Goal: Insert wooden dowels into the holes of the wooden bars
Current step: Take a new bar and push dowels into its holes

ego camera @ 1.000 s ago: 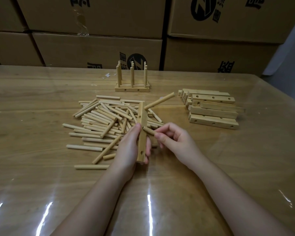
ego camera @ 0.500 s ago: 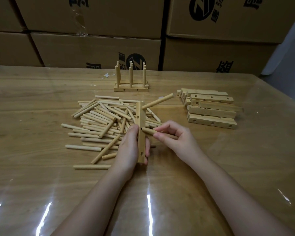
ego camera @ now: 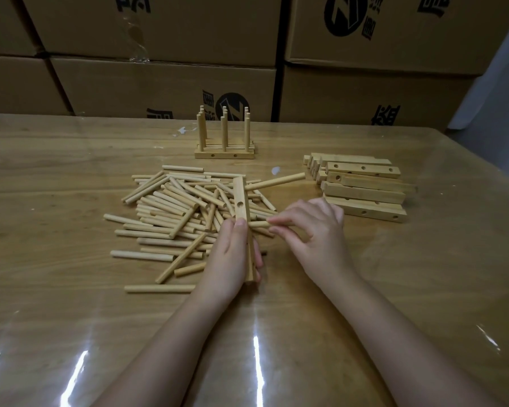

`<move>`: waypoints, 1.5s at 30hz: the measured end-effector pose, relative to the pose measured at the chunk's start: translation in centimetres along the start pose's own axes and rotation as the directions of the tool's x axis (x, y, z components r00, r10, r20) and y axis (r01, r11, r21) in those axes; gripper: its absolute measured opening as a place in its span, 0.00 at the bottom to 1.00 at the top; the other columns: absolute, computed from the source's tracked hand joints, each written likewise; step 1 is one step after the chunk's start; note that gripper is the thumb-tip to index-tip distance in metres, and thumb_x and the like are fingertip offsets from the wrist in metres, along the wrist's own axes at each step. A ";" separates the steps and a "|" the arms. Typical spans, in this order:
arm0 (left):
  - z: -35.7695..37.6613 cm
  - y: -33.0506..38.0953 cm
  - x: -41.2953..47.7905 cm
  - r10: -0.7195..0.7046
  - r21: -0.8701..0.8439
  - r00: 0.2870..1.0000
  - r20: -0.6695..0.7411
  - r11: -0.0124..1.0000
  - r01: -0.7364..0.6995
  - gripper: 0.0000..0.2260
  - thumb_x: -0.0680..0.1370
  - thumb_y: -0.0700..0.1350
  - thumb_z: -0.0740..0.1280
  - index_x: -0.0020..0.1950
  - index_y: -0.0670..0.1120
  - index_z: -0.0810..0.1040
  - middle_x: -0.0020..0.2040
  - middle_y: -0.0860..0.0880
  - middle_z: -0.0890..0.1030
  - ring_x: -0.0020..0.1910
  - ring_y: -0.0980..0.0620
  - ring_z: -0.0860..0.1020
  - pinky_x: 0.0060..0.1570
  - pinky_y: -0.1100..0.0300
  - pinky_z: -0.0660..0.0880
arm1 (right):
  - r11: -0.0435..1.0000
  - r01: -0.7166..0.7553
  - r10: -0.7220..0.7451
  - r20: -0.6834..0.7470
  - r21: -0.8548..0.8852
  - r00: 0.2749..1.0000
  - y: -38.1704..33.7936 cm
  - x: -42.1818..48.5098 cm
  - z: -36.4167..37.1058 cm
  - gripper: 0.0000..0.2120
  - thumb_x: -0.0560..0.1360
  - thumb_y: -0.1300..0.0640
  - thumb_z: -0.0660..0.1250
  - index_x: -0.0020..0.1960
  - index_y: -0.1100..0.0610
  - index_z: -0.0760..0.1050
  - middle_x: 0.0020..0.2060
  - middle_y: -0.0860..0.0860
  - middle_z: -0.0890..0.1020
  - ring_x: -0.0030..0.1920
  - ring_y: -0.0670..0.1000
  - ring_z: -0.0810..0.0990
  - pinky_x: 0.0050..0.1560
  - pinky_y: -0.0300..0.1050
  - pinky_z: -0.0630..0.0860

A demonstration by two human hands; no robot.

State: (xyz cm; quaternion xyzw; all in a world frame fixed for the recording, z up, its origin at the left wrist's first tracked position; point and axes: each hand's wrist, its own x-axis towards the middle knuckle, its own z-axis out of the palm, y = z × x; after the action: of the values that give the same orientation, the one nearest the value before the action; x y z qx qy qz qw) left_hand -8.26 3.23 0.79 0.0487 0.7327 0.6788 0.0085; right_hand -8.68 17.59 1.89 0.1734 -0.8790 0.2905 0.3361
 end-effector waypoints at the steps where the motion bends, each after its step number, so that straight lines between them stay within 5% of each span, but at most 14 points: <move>1: 0.0 0.0 0.0 0.012 0.021 1.000 -0.003 1.000 -0.012 0.17 0.83 0.50 0.48 0.48 0.38 0.67 0.26 0.48 0.75 0.22 0.51 0.74 0.25 0.65 0.71 | 1.000 0.020 -0.020 0.002 0.003 1.000 0.0 0.0 0.0 0.04 0.70 0.54 0.71 0.44 0.52 0.82 0.40 0.44 0.81 0.44 0.49 0.75 0.48 0.48 0.64; 6: 0.1 -0.3 0.1 0.045 0.075 0.999 -0.014 0.996 -0.044 0.16 0.83 0.50 0.48 0.45 0.41 0.66 0.27 0.48 0.75 0.22 0.51 0.74 0.25 0.64 0.72 | 0.997 0.062 -0.061 -0.015 0.036 0.998 -0.3 -0.1 0.1 0.04 0.70 0.60 0.71 0.45 0.56 0.82 0.39 0.48 0.81 0.41 0.51 0.77 0.41 0.49 0.71; 45: 0.5 -0.9 0.0 0.122 0.233 0.992 0.035 0.964 -0.126 0.12 0.83 0.50 0.48 0.45 0.48 0.66 0.27 0.49 0.75 0.23 0.55 0.74 0.27 0.61 0.72 | 0.997 -0.023 0.029 0.085 -0.069 0.996 -1.0 -0.1 0.0 0.07 0.73 0.58 0.65 0.46 0.54 0.82 0.39 0.47 0.80 0.42 0.48 0.69 0.43 0.46 0.60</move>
State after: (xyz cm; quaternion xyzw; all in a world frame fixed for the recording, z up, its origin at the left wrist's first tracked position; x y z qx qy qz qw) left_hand -8.28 3.65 -0.10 0.1020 0.8033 0.5859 -0.0325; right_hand -8.08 16.81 2.19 0.1630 -0.9042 0.2567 0.2998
